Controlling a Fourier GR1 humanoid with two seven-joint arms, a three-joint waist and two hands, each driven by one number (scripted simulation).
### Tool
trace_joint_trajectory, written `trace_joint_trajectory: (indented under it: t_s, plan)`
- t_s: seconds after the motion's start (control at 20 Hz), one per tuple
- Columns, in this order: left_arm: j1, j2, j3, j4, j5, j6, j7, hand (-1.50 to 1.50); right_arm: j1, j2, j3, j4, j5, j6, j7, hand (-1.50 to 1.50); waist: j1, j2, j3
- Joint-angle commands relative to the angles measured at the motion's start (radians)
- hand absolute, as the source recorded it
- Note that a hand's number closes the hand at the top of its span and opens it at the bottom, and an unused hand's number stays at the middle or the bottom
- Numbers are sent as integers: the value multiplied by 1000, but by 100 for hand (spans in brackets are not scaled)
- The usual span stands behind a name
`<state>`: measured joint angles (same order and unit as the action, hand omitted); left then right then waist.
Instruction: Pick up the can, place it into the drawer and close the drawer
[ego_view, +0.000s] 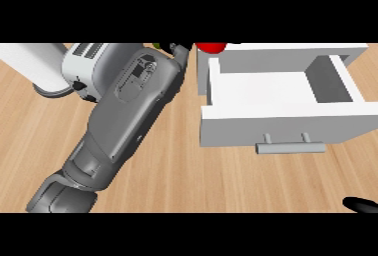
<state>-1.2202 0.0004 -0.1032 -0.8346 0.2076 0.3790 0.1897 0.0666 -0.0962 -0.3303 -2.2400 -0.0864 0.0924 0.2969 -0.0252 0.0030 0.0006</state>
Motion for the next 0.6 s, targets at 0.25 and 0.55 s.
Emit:
trace_joint_trajectory:
  t_s: [0.25, 0.55]
  plan:
    - [-239, 0, -37, 261, 78, 44, -3, 150, 15, -11, -6, -69, -34, 10, 48, -150, -28, 6, 0]
    - [-342, 0, -84, 385, 136, 91, -20, 150, -86, -49, -7, -24, -29, -16, 85, -150, -48, 14, 1]
